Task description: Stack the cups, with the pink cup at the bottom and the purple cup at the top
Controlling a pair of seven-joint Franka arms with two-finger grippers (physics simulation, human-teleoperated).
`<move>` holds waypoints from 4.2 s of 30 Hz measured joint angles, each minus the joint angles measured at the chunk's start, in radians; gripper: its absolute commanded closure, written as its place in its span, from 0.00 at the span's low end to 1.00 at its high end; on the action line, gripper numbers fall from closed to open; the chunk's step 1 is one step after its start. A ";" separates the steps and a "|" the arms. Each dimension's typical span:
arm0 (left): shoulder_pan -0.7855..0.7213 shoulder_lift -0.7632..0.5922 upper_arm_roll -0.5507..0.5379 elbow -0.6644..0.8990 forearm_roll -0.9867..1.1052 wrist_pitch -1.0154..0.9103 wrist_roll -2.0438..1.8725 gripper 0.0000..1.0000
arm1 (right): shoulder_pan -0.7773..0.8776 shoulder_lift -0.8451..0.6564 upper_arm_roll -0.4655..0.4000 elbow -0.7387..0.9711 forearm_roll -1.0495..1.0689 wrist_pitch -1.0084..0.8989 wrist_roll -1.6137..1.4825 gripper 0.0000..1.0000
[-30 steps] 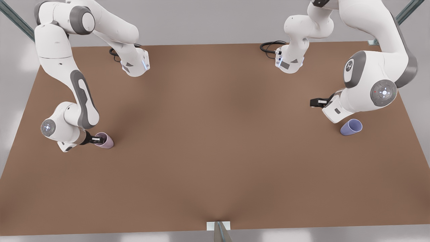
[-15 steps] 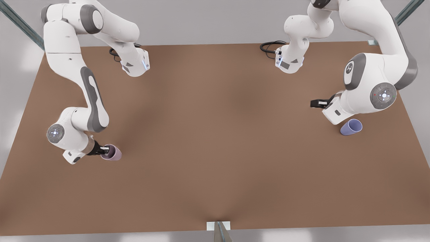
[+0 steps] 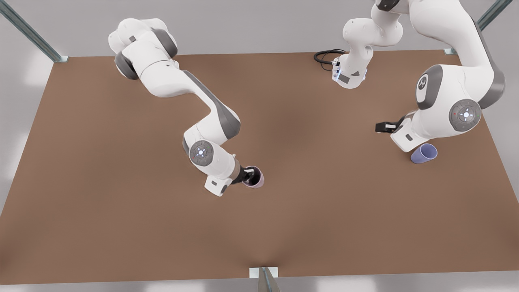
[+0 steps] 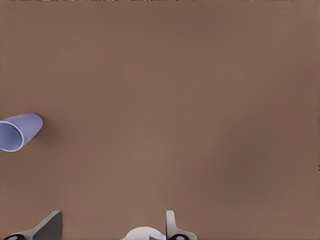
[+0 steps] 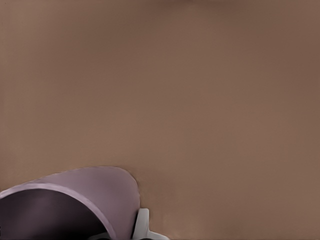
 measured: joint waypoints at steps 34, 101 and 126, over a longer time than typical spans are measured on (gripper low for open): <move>0.173 0.138 0.165 -0.017 0.002 0.177 0.095 0.00 | 0.311 0.363 -0.048 0.246 -0.138 0.235 0.487 0.23; -0.283 0.288 -0.100 0.025 -0.060 0.416 -0.009 0.79 | -0.454 -0.705 -0.157 -0.586 -0.194 -0.287 -0.409 0.00; -0.258 0.311 -0.093 -0.119 -0.054 0.567 -0.591 0.79 | -0.454 -0.704 -0.155 -0.578 -0.192 -0.293 -0.403 0.00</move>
